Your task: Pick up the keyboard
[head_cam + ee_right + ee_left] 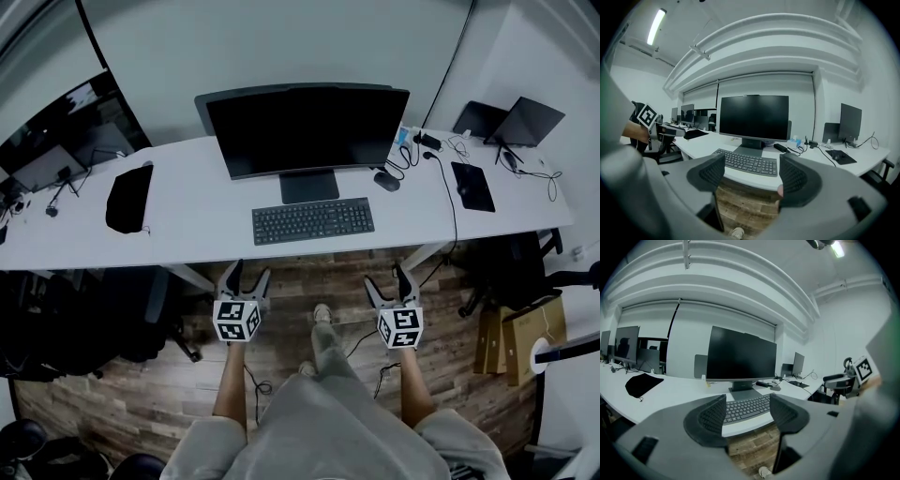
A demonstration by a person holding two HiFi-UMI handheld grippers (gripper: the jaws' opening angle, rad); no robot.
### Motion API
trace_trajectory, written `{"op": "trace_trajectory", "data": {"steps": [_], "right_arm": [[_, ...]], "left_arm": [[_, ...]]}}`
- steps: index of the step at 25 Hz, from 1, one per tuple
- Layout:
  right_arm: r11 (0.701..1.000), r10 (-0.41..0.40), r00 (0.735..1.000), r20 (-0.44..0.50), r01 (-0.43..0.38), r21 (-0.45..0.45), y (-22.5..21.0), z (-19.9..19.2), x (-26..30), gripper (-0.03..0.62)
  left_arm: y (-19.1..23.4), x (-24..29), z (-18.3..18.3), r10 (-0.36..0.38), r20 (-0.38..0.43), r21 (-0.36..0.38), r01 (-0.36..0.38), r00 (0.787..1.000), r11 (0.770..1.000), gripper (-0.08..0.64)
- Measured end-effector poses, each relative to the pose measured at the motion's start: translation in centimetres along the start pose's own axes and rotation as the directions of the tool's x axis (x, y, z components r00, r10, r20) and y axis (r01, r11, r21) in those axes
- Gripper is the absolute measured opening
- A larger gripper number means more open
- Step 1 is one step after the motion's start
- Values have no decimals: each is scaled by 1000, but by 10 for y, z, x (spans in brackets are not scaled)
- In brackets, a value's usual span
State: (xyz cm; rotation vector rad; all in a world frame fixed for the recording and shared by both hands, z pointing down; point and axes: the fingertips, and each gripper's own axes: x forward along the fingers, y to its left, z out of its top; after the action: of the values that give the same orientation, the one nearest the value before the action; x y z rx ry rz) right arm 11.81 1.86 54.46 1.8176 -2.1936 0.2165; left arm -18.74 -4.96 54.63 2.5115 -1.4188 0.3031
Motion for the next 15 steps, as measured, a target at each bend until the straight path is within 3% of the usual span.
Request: {"op": "trace_trajectory", "data": {"steps": [15], "right_arm": [[999, 45, 999, -19, -45, 18, -47, 17, 126, 356]], "left_arm": [[45, 107, 19, 43, -45, -7, -44, 998, 999, 268]]}}
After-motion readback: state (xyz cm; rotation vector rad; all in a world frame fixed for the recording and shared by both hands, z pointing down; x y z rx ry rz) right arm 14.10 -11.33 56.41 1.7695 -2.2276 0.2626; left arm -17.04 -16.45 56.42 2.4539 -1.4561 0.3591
